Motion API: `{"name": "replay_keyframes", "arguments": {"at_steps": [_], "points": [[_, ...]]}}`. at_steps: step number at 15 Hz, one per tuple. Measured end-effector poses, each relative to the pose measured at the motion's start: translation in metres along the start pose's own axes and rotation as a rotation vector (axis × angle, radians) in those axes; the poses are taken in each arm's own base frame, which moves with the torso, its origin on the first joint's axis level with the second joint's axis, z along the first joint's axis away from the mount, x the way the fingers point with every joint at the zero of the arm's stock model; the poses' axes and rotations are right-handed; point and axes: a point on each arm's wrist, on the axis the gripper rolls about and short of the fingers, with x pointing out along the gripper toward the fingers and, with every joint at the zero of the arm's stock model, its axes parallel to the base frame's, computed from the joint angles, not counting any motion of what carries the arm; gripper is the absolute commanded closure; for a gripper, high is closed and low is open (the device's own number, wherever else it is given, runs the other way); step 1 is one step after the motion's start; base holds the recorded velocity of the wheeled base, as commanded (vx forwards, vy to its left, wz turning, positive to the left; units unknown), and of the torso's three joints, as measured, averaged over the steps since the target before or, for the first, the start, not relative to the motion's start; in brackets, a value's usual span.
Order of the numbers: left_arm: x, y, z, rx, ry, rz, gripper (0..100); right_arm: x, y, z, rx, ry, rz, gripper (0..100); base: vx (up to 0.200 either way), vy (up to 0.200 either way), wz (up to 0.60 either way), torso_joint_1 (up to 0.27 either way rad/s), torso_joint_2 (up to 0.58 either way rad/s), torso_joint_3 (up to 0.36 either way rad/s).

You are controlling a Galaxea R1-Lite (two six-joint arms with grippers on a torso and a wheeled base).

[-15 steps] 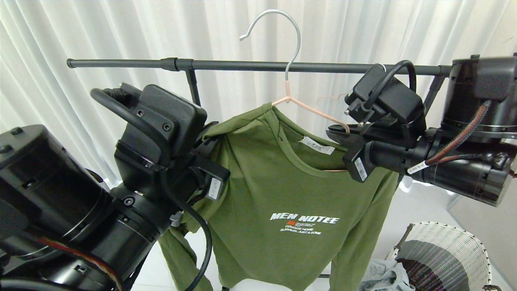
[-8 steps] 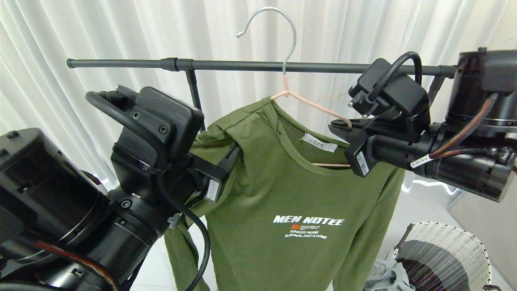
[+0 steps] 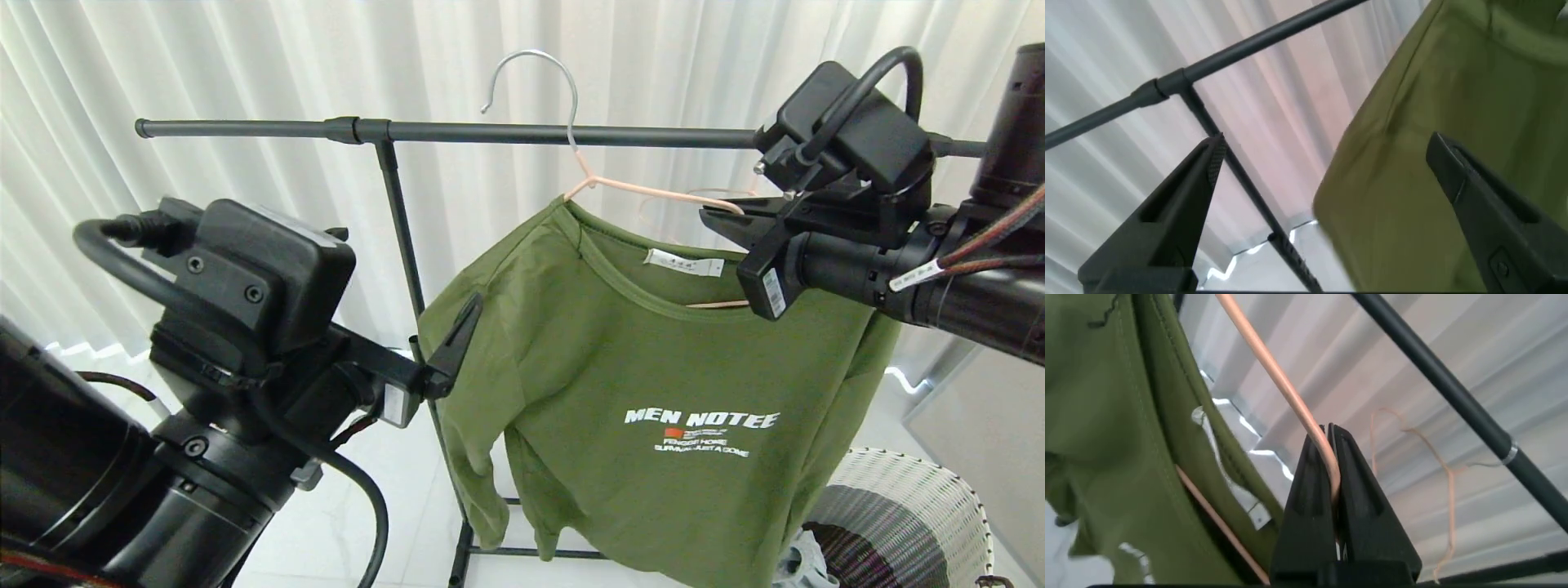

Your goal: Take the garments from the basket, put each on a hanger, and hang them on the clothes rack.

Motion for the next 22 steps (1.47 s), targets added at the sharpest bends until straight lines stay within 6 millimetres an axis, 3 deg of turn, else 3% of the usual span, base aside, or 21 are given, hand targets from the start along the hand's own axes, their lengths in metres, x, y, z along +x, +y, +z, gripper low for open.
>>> {"name": "replay_keyframes", "arguments": {"at_steps": [4, 7, 13, 18, 19, 22], "points": [[-0.011, 0.011, -0.015, 0.017, 0.044, 0.029, 0, -0.009, -0.016, -0.003, 0.006, 0.007, -0.057, 100, 0.000, 0.000, 0.00, 0.000, 0.00, 0.000], [-0.015, 0.018, -0.043, 0.022, 0.122, 0.015, 0, -0.020, -0.024, -0.001, 0.015, -0.007, -0.086, 100, 0.000, 0.000, 0.00, 0.000, 0.00, 0.000], [-0.001, -0.002, -0.072, -0.051, 0.193, -0.152, 0, -0.043, -0.026, -0.001, 0.021, -0.055, -0.059, 100, 0.000, 0.000, 0.00, 0.000, 0.00, 0.000], [0.012, -0.013, -0.088, -0.105, 0.261, -0.175, 0, -0.058, -0.020, 0.007, 0.047, -0.103, -0.030, 100, 0.000, 0.000, 0.00, 0.000, 0.00, 0.000], [0.013, -0.012, -0.090, -0.104, 0.271, -0.169, 100, -0.060, -0.020, 0.008, 0.047, -0.110, -0.026, 100, 0.000, 0.000, 0.00, 0.000, 0.00, 0.000], [0.015, -0.009, -0.094, -0.101, 0.285, -0.153, 100, -0.063, -0.020, 0.010, 0.048, -0.120, -0.024, 100, 0.000, 0.000, 0.00, 0.000, 0.00, 0.000]]}}
